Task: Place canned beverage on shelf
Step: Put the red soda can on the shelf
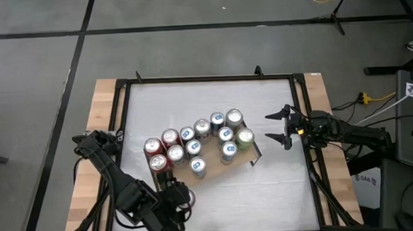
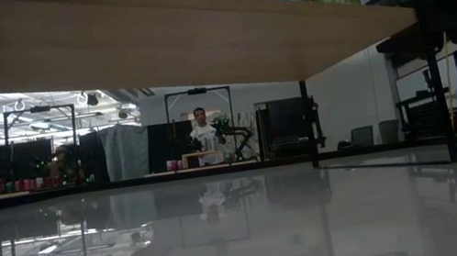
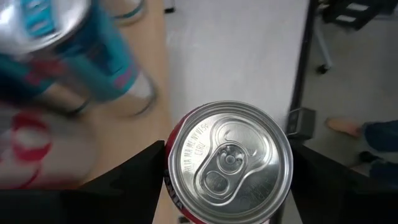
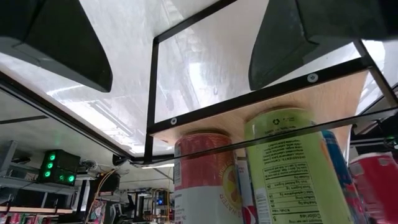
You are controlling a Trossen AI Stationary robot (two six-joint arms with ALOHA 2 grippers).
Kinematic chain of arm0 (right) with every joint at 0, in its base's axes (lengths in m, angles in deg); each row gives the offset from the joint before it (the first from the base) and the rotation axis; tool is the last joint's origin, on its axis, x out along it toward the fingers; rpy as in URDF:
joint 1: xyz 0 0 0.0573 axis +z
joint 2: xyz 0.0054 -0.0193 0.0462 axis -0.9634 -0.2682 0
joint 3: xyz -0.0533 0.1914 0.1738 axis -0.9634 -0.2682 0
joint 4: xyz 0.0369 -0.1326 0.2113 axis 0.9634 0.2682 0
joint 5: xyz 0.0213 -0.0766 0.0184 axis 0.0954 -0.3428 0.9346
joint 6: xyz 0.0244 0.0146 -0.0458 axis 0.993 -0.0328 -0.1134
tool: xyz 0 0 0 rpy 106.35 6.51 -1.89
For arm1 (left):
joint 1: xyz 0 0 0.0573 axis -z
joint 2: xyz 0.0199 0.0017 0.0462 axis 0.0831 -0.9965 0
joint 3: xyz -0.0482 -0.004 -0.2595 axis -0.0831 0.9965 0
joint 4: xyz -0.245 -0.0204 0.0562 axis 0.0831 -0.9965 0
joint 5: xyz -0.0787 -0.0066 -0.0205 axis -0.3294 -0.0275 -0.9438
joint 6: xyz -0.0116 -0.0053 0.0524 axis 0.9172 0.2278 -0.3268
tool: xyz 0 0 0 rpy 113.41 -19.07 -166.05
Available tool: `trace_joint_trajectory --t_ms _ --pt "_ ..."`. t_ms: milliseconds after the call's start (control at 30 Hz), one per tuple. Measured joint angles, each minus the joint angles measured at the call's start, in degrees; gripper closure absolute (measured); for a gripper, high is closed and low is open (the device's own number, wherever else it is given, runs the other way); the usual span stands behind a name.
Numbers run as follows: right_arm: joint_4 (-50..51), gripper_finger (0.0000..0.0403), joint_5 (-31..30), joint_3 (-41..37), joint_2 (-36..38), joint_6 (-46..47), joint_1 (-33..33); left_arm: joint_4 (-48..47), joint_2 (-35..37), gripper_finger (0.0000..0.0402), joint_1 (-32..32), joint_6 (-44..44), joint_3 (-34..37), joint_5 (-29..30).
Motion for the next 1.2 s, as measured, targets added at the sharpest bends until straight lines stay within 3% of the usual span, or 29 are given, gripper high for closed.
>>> trace_joint_trajectory --t_ms 367,667,867,1200 --pt "0.00 0.0036 0.02 0.00 -0.01 0.01 0.01 -5.98 0.82 0.0130 1.66 7.77 0.00 1.28" --pt "0.00 0.0036 0.02 -0.01 -0.01 0.00 0.01 -6.56 3.40 0.0130 2.11 9.43 0.00 5.03" --pt "0.00 0.0036 0.02 0.00 -0.02 0.00 0.02 -11.37 3.56 0.0130 2.16 10.69 0.01 4.47" --pt "0.00 0.0036 0.02 -0.02 0.00 0.00 0.01 -10.85 3.63 0.0130 2.30 13.01 4.69 6.08"
